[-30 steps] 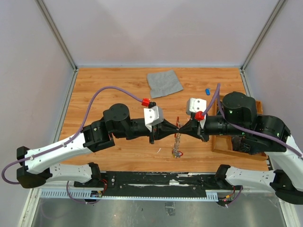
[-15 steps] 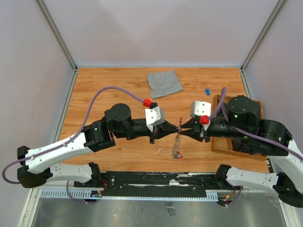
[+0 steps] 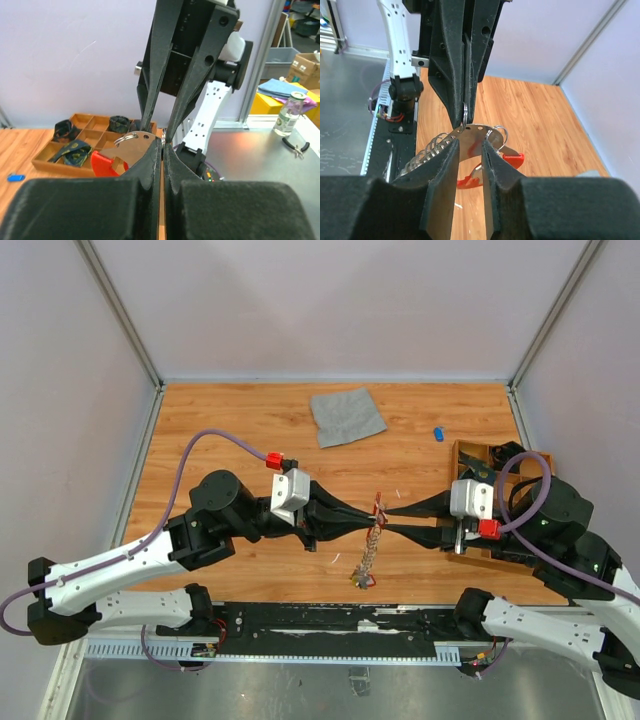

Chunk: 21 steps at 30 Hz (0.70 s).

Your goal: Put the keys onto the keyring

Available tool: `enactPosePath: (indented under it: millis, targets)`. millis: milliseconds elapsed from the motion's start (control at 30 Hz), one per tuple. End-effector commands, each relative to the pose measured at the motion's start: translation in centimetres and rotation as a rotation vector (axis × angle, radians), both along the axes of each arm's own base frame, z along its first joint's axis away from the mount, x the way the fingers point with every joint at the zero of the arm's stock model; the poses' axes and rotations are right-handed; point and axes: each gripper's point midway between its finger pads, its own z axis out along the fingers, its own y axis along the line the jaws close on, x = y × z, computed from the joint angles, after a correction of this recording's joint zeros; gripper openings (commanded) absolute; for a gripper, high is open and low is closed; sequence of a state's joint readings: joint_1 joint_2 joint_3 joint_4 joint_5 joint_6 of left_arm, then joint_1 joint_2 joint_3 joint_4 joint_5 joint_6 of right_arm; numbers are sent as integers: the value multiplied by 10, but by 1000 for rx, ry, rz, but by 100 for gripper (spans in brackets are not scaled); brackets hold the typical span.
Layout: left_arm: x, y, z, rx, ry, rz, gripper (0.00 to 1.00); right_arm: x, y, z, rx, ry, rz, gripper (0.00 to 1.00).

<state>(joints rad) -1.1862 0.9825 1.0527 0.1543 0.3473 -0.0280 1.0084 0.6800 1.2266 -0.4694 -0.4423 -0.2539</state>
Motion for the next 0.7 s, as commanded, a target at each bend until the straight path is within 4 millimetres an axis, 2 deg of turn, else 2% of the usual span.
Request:
enactPosePath:
  millis: [0,300,667]
  targets:
    - [-16,11,39,-143,-42,-68,1,-13,4,32,146,-36,73,25]
    - [-16,10,40,-146,-38,-70,1,-20,9,36,178,-15,122,22]
    - [-16,9,42,-146,-40,-71,0,-20,15,28,149,6,139,18]
